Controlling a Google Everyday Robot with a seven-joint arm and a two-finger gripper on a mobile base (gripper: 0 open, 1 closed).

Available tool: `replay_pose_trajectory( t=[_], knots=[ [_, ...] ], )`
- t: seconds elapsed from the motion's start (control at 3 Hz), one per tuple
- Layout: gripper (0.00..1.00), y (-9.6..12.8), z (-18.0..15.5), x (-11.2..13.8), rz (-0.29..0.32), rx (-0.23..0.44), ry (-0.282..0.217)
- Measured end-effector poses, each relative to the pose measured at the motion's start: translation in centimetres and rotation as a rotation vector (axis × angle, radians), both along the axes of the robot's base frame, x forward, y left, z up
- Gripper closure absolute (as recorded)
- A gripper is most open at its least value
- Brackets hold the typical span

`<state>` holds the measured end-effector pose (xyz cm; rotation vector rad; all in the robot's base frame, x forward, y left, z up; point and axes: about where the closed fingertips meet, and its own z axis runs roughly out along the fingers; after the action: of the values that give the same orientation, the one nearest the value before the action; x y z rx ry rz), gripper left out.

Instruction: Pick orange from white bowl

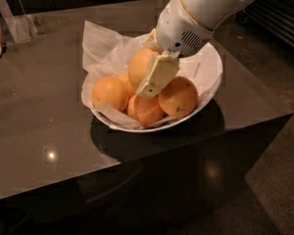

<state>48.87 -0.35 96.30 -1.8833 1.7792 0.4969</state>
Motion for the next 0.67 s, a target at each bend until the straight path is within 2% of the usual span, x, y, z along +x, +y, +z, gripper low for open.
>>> replay_pose_trajectory(
  t=[0.33, 0.67],
  knots=[
    [1.0, 0.9, 3.2, -0.3, 0.027, 0.023, -0.069],
    [1.0, 1.2, 5.1, -1.0, 0.039, 0.053, -0.105]
  ],
)
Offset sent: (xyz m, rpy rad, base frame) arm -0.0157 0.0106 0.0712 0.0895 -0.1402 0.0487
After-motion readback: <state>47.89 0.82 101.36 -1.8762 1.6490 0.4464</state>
